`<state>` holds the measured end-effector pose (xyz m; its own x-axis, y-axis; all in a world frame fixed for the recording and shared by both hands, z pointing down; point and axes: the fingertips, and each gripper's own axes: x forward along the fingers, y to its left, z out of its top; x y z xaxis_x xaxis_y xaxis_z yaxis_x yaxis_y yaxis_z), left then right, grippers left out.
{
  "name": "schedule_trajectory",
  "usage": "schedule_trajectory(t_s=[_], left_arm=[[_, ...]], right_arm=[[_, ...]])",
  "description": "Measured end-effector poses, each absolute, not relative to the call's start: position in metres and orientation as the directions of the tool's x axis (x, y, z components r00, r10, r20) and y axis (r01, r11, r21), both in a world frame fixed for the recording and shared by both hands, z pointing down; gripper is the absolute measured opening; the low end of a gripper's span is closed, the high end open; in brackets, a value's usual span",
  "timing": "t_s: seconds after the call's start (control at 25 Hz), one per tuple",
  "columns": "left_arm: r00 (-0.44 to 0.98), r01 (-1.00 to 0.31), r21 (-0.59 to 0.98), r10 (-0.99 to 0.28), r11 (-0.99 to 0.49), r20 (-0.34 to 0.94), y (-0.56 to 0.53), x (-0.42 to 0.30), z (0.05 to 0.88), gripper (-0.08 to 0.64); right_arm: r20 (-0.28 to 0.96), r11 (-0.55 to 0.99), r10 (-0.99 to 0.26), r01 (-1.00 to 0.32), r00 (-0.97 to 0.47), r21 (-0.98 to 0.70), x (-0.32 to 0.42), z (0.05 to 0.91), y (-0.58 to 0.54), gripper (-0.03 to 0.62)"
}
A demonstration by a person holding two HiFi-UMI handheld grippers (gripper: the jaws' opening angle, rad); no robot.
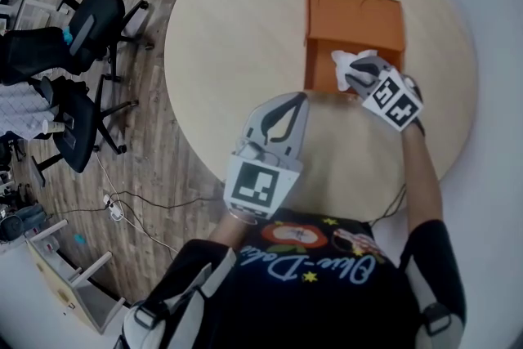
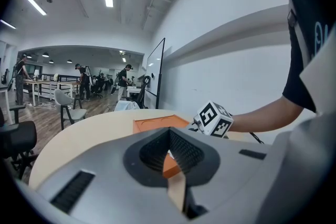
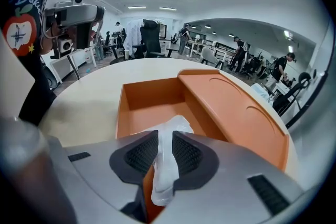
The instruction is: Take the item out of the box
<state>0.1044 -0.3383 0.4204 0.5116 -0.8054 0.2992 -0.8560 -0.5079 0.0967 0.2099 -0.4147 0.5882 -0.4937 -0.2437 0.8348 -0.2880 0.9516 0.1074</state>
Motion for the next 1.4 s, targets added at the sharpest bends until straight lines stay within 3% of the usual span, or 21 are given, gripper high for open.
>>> schedule_trajectory(t_s=[0.36,0.8,1.4], left_arm=[[0.505,-0.86,0.091,-0.813,-0.502,0.29,-0.333,0.1,0.422,-0.015],[0.502,-0.863,0.092,-0.822,-0.497,0.268,-0.328,0.088,0.412,-0.015],[0.546,-0.834,0.063,-0.805,-0.548,0.23,-0.31,0.072,0.394,-0.015]], right_arm=[[0.831,0.933,-0.291,-0.332,-0.473,0.138,0.214,0.595,-0.411,0.002],[0.72,0.869,-0.412,-0.479,-0.558,0.125,0.203,0.545,-0.403,0.0],[0.48,0.713,-0.645,-0.694,-0.595,0.099,0.19,0.457,-0.354,0.0]])
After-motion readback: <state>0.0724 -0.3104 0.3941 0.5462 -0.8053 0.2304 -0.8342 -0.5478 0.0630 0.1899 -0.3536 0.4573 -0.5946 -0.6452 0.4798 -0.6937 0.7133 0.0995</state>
